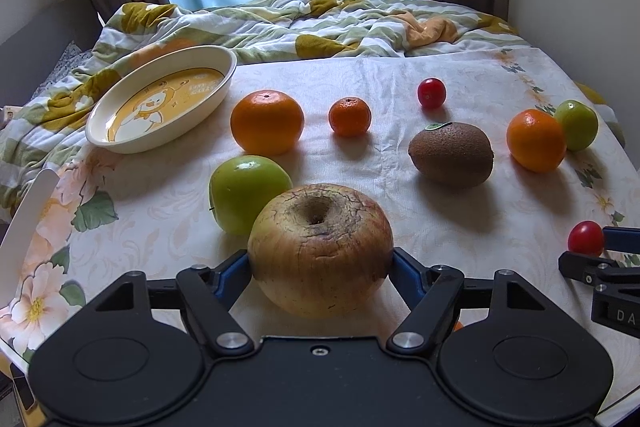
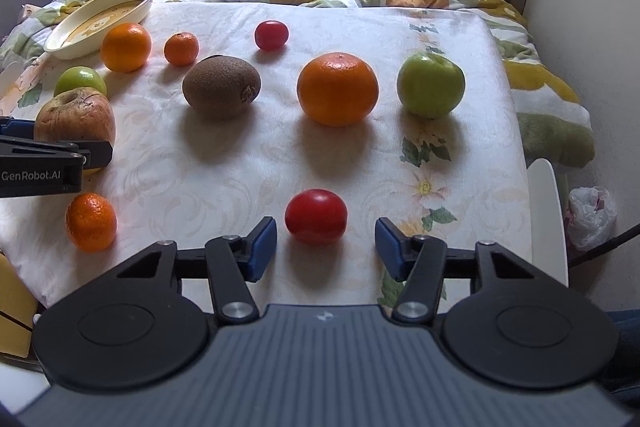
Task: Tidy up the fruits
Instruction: 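Grasp the large wrinkled apple with the left tool while the right tool grasps a red cherry tomato, then carry the apple with the left tool while the right tool carries the tomato toward the duck dish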
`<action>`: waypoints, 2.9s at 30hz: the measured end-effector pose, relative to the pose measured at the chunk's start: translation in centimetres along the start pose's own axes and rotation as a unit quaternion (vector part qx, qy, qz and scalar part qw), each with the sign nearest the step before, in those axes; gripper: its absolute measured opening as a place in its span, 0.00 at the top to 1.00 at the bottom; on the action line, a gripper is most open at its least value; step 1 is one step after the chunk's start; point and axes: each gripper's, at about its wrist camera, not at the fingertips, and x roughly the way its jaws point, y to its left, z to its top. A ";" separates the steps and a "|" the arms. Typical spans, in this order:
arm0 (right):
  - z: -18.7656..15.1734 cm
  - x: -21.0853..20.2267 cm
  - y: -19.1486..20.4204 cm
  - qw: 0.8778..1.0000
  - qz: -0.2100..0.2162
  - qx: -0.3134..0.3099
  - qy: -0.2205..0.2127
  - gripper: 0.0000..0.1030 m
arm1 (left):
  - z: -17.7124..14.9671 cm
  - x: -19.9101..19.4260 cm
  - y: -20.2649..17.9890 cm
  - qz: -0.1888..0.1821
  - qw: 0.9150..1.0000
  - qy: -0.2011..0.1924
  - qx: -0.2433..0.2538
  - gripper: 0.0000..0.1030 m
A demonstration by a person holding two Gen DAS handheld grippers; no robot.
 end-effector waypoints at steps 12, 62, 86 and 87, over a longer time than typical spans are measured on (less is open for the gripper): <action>0.5 -0.2 0.8 1.000 0.011 -0.024 -0.005 0.53 | -0.7 -0.7 0.4 -0.001 1.000 -0.014 -0.012 0.25; 22.8 3.1 21.6 0.996 0.065 -0.047 -0.044 0.53 | 14.3 2.7 23.1 -0.039 0.997 -0.061 -0.012 0.25; 27.9 13.0 23.3 0.999 0.043 -0.014 -0.003 0.53 | 17.2 14.7 22.8 -0.069 0.995 -0.026 0.071 0.25; 27.9 13.1 23.2 0.999 0.043 -0.012 -0.003 0.53 | 17.1 14.9 22.7 -0.068 0.995 -0.025 0.072 0.25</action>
